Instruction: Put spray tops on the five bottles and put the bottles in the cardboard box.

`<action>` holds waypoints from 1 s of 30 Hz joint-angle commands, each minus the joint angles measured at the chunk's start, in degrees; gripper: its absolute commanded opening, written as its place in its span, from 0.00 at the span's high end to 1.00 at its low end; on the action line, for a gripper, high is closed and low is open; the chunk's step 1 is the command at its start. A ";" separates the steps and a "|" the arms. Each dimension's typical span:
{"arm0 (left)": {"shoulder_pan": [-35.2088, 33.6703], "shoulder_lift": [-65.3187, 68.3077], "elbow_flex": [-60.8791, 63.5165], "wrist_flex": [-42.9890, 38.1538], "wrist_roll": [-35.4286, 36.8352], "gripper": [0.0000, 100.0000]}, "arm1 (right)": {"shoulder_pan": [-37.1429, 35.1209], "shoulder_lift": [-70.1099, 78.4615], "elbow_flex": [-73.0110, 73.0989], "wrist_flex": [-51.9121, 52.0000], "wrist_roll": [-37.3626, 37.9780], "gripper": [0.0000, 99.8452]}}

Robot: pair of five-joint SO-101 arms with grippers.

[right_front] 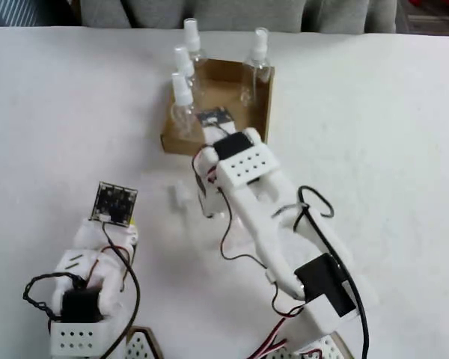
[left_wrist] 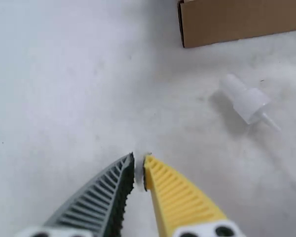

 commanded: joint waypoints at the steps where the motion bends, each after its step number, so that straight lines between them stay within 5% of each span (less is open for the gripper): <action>1: 0.66 -0.31 -0.09 -1.76 -0.70 0.94 | -0.84 -1.01 5.19 -8.48 -2.81 0.99; 6: 0.66 -0.31 -0.09 -1.76 -0.70 0.94 | -1.36 -0.92 8.53 -13.32 -3.60 0.97; 9: 0.66 -0.31 -0.09 -1.76 -0.70 0.94 | -2.77 -0.92 8.70 -13.14 -3.43 0.88; 21: 0.66 -0.31 -0.09 -1.76 -0.70 0.94 | -3.30 -1.01 -1.76 3.47 6.24 0.71; 26: 0.66 -0.31 -0.09 -1.58 -0.70 0.94 | -3.38 -1.10 -1.85 4.00 9.14 0.72; 30: 0.66 -0.31 -0.09 -1.58 -0.70 0.94 | -3.65 -5.85 -1.93 4.09 11.16 0.83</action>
